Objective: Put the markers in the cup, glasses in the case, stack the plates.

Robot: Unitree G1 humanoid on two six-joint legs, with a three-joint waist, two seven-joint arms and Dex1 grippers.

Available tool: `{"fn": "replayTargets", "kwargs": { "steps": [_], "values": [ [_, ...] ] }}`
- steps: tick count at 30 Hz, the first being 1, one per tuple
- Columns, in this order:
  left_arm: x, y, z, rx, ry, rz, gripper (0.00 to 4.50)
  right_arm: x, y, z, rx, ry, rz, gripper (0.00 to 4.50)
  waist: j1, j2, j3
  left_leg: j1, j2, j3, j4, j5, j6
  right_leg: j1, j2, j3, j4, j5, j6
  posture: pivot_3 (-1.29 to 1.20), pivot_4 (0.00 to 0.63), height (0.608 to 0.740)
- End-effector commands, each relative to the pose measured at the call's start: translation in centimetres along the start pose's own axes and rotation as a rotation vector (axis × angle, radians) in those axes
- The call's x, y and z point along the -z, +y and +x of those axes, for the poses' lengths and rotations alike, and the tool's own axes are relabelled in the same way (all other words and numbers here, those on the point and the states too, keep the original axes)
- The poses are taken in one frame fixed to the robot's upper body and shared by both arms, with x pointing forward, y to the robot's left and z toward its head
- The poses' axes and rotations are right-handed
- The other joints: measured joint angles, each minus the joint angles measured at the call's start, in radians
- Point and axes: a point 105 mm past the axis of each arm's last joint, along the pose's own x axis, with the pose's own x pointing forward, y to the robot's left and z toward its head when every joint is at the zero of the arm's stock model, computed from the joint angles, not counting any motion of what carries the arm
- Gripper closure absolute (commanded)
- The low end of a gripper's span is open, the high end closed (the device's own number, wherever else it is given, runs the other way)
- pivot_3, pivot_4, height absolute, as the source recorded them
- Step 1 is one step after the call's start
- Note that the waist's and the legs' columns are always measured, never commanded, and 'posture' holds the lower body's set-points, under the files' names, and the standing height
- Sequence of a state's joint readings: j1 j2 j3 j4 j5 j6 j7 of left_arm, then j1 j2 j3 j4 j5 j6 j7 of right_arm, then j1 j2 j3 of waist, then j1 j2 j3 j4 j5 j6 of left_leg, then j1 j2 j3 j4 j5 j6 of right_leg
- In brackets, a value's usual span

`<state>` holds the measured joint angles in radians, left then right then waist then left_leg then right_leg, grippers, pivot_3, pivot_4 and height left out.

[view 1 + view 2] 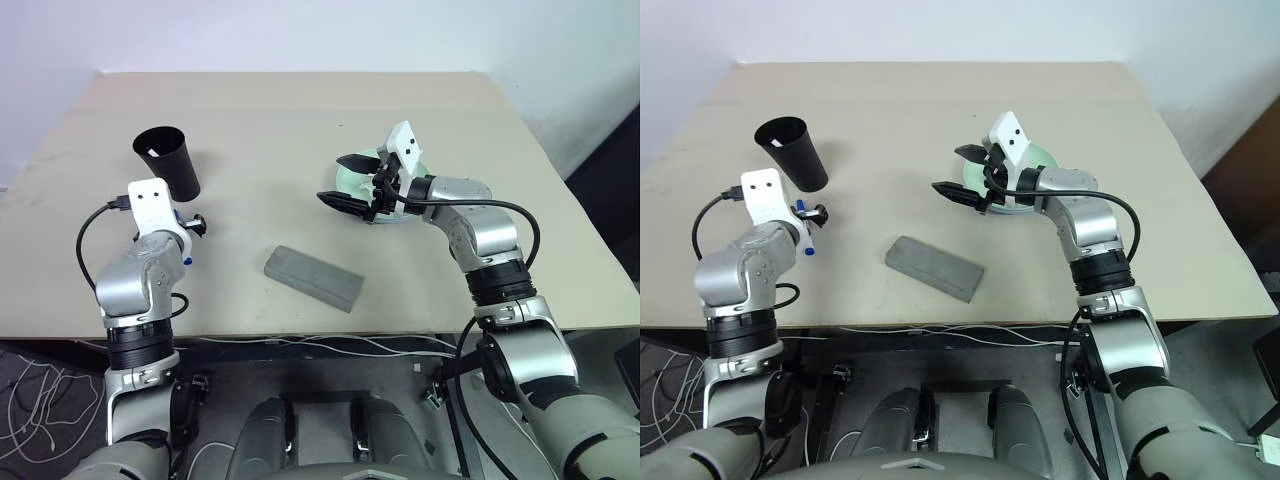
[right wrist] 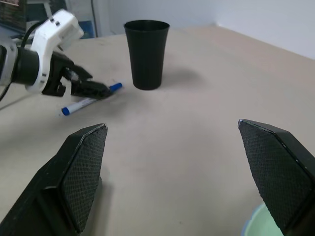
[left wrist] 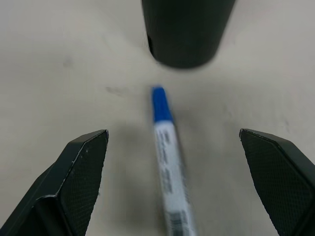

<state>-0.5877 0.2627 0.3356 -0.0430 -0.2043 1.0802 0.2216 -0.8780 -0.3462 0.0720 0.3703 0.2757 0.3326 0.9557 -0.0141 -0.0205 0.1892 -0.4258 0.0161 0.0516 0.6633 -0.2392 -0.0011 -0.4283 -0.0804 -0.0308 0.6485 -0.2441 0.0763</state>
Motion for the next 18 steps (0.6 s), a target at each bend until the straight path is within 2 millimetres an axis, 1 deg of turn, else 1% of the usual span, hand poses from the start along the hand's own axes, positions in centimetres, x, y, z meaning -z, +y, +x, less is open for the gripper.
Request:
{"fn": "replayTargets", "kwargs": {
  "steps": [1,3,5,9,13,16,18],
  "values": [
    [0.1,-0.1,-0.2,-0.059,0.051,-0.033,0.03,-1.4,-0.1,-0.3,0.016,-0.02,-0.052,0.0,0.001,0.0,0.0,0.0,0.0,0.0,0.0,0.0,0.0,0.0,0.0,0.0,0.0,0.0,0.0,0.0,0.15,0.74],
    [1.3,-0.4,-0.2,-0.069,0.158,-0.066,0.03,-1.3,-0.2,-0.3,0.023,-0.015,-0.051,0.0,0.001,0.0,0.0,0.0,0.0,0.0,0.0,0.0,0.0,0.0,0.0,0.0,0.0,0.0,0.0,0.0,0.15,0.74],
    [1.9,0.2,-0.4,-0.13,0.231,-0.1,0.03,-1.2,-0.3,-0.3,0.027,-0.01,-0.051,0.0,0.001,0.0,0.0,0.0,0.0,0.0,0.0,0.0,0.0,0.0,0.0,0.0,0.0,0.0,0.0,0.0,0.15,0.74],
    [1.5,0.3,-0.7,-0.128,0.235,-0.125,0.03,-1.2,-0.3,-0.2,0.03,-0.007,-0.051,0.0,-0.005,0.0,0.0,0.0,0.0,0.0,0.0,0.0,0.0,0.0,0.001,0.0,0.0,0.0,0.0,0.0,0.15,0.74],
    [1.3,0.9,-0.9,-0.152,0.246,-0.133,0.03,-1.0,-0.3,-0.1,0.033,-0.004,-0.05,0.0,-0.005,0.0,0.0,0.0,0.0,0.0,0.0,0.0,0.0,0.0,0.001,0.0,0.0,0.0,0.0,0.0,0.15,0.74],
    [0.9,1.2,-1.0,-0.158,0.237,-0.137,0.62,-1.0,-0.4,-0.1,0.036,-0.004,-0.05,0.0,-0.006,0.0,0.0,0.0,0.0,0.0,0.0,0.0,0.0,0.0,0.001,0.0,0.0,0.0,0.0,0.0,0.15,0.74],
    [0.8,1.4,-1.1,-0.169,0.236,-0.136,1.28,-0.9,-0.4,0.0,0.038,-0.003,-0.049,0.0,-0.005,0.0,0.0,0.0,0.0,0.0,-0.001,0.0,0.0,0.0,0.0,0.0,0.0,0.0,0.0,0.0,0.15,0.74]
  ]
}}
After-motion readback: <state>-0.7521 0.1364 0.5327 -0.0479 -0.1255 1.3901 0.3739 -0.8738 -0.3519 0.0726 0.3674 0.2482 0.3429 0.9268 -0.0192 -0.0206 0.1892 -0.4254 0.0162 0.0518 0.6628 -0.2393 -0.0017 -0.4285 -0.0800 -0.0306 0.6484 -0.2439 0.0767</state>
